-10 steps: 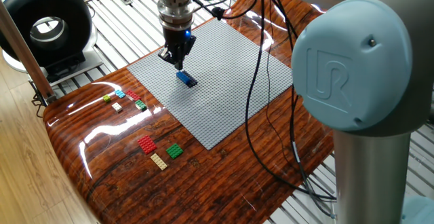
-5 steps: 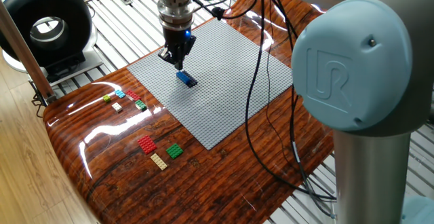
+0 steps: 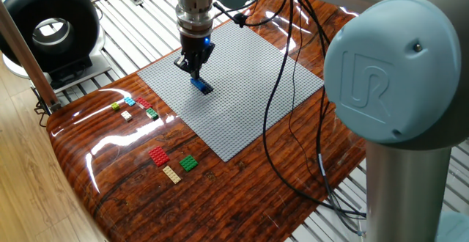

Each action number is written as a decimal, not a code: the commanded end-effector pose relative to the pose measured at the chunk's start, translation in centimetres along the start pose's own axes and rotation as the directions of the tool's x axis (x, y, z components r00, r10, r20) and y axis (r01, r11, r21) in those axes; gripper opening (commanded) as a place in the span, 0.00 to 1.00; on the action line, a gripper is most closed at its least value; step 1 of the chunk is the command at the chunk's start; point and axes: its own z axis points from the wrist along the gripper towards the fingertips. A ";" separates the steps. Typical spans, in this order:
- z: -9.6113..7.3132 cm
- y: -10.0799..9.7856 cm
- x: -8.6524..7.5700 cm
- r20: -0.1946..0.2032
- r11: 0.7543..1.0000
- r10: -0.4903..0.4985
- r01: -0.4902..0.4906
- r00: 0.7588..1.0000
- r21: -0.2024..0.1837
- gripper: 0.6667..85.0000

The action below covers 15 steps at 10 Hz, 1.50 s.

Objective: Build with small Lego blocks

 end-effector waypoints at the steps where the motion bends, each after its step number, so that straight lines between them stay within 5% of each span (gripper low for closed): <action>1: -1.1 -0.5 0.0 -0.022 1.000 0.003 -0.003 1.000 0.008 0.00; 10: -1.4 -1.6 -0.2 -0.020 0.999 0.001 0.000 1.000 0.047 0.00; 12: -1.5 -0.4 -0.8 -0.007 0.999 0.028 -0.028 1.000 0.036 0.00; 15: -1.8 2.9 -1.6 -0.002 0.990 0.120 -0.120 0.993 0.080 0.00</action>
